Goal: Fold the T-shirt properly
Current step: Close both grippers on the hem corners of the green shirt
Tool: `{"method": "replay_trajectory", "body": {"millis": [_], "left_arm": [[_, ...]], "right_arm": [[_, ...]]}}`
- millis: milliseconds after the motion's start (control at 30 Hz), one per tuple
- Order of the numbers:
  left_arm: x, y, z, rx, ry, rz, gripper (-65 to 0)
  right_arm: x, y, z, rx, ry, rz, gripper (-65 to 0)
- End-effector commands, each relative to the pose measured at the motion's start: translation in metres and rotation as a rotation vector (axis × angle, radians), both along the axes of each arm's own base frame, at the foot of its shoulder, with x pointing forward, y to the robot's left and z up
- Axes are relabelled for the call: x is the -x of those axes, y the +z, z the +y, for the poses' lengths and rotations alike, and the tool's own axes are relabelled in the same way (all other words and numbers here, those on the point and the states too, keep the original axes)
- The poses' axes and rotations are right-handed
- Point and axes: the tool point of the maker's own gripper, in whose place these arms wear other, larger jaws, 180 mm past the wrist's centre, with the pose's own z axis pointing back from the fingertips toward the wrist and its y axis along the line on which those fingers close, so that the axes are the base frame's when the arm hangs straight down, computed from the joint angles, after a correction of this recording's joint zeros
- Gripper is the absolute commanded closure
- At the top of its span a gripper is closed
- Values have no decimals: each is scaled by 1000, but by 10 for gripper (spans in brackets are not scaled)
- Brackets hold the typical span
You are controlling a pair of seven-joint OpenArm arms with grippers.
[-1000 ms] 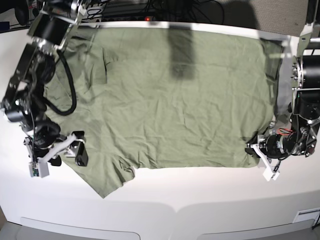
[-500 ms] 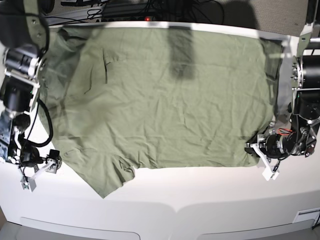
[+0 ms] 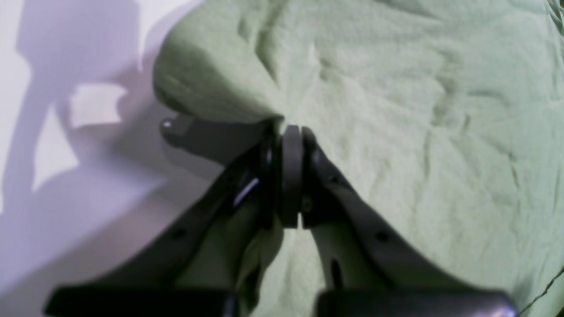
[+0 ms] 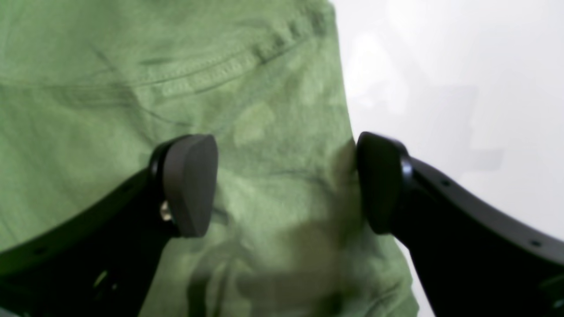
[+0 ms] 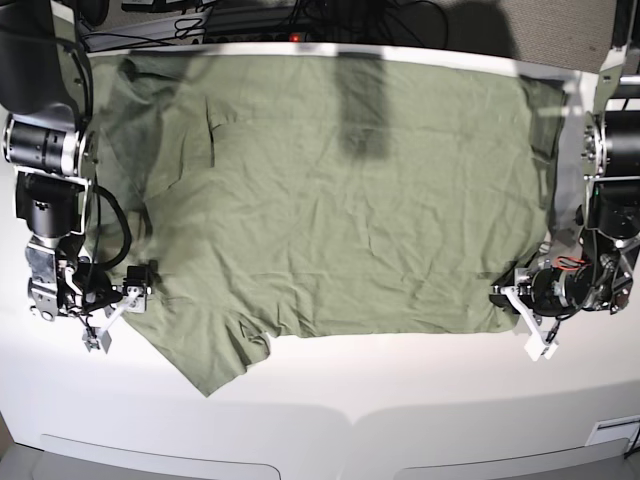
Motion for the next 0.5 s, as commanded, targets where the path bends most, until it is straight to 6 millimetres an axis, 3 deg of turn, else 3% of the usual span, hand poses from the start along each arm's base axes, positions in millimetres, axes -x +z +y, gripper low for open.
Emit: {"method": "replay_trajectory", "body": {"millis": [0, 67, 267, 367, 467], "left_arm": [[-21, 24, 4, 10, 7, -72, 0], [-20, 23, 4, 11, 7, -70, 0], [-20, 23, 4, 11, 7, -71, 0], [-20, 23, 4, 10, 7, -70, 0], [-20, 23, 4, 11, 7, -71, 0]], "right_arm": [[-20, 23, -4, 6, 8, -65, -475], [-20, 24, -5, 7, 9, -68, -470], [-18, 26, -14, 19, -3, -69, -363], [-18, 28, -19, 23, -8, -70, -239], [-19, 28, -18, 19, -10, -75, -57]]}}
